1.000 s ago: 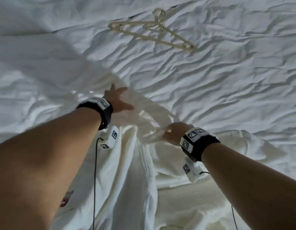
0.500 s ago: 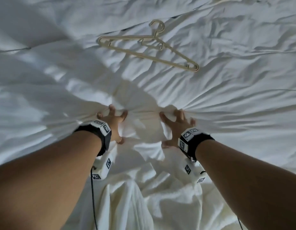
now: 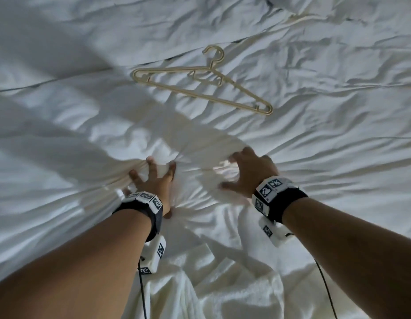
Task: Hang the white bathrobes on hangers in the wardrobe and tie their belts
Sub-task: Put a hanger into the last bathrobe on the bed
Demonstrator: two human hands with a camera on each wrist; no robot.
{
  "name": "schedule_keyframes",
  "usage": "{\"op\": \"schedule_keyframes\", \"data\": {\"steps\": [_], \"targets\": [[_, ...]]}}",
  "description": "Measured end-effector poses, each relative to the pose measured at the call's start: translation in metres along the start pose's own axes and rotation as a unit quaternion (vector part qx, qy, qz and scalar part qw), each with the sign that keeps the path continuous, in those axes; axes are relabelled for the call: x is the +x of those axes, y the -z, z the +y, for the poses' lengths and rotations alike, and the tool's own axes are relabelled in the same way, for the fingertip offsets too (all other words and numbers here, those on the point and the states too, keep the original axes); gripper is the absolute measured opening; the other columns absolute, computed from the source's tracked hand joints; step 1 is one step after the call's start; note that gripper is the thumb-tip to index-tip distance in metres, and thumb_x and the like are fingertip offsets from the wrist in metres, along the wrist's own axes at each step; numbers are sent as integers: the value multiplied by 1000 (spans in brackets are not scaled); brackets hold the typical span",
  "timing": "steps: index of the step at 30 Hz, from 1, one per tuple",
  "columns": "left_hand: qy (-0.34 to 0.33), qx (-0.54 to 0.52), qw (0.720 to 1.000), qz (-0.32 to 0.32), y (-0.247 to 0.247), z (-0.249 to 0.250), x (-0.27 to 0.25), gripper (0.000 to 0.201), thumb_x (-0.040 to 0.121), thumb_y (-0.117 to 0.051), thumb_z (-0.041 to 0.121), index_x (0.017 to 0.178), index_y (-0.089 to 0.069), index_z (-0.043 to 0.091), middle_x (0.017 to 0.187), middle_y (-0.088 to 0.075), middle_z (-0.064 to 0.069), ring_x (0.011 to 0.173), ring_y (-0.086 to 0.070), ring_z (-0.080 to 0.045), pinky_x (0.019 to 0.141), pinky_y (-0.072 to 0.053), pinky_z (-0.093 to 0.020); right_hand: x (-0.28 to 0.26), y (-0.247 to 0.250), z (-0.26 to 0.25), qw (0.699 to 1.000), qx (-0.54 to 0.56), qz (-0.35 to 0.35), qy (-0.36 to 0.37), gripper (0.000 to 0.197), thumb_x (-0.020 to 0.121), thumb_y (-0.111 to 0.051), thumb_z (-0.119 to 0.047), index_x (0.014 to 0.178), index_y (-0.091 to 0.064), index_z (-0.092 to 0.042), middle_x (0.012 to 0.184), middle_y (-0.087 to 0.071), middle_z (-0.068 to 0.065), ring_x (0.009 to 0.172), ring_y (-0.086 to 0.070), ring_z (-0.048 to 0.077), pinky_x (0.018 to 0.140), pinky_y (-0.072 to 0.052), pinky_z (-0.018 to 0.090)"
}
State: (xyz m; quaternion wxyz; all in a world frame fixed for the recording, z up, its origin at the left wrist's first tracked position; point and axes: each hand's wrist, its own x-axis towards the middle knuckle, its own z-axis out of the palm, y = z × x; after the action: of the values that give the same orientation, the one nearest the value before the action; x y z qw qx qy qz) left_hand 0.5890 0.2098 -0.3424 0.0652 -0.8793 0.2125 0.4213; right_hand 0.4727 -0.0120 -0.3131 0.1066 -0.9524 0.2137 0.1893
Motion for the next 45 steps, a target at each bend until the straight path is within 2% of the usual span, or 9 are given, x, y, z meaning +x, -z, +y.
{"op": "schedule_keyframes", "data": {"steps": [6,11,22,25,28,31,35,40,45], "targets": [[8,-2,1000,-1,-2,0,1,138,65,-88,24,132,24,66,142,53,5,139,21,-53,106,-12,-76,76,35,25,995,-55,-31,-79,153,45,-83,-69,148,25,-34,161,12,4,146,15,39,111,-5,69],[3,-5,1000,-9,0,-3,4,137,63,-89,24,133,22,66,142,53,7,138,24,-53,104,-10,-78,67,18,22,999,-36,12,-38,119,55,-79,-66,149,-15,-30,142,-36,5,129,-36,35,106,-31,50],[-18,81,997,4,13,-2,4,139,57,-92,40,143,16,54,149,42,-11,140,5,-58,111,-24,-64,-10,-49,28,1000,19,10,-16,56,94,-46,-39,147,-29,-43,132,-35,7,117,-41,35,103,-38,40],[-58,110,991,43,18,-6,-11,130,60,-89,45,153,2,39,159,15,-19,143,-21,-42,115,-29,-40,-36,-60,31,999,-27,-38,-8,51,95,-46,-47,143,-37,-34,128,-39,11,114,-48,35,92,-44,34],[-62,15,997,48,30,-22,-48,89,66,-88,34,144,-45,28,149,-44,-3,110,-56,-20,79,-45,-23,-74,-44,38,995,-49,-85,6,34,99,-48,-40,122,-51,-14,112,-54,14,96,-54,29,75,-41,31],[-40,-144,986,-69,30,-36,-107,81,35,-93,61,111,-71,43,137,-57,4,110,-63,-19,99,-47,-33,-127,-10,44,993,1,-111,-31,33,101,-44,-34,111,-66,-12,116,-65,8,89,-55,22,65,-41,24],[-47,-95,988,-116,-37,-31,-190,109,50,-87,62,144,-40,35,148,-37,12,132,-45,-18,105,-42,-34,-221,12,39,997,35,-55,-34,22,98,-46,-38,108,-63,-30,117,-66,0,105,-60,24,83,-43,28],[-114,-95,985,89,-132,-30,-283,38,89,-64,23,125,-55,13,128,-56,-9,117,-55,-28,83,-39,-24,-340,-2,5,976,216,-26,-8,24,100,-46,-25,123,-49,-31,91,-63,-2,66,-57,15,70,-49,32],[-232,-219,890,327,-164,-58,-412,50,59,-43,-2,92,-58,33,95,-51,1,89,-56,-28,79,-45,-35,-448,-11,-33,966,257,40,4,31,101,-43,-19,110,-66,-38,109,-52,-5,88,-57,16,80,-47,29]]}}
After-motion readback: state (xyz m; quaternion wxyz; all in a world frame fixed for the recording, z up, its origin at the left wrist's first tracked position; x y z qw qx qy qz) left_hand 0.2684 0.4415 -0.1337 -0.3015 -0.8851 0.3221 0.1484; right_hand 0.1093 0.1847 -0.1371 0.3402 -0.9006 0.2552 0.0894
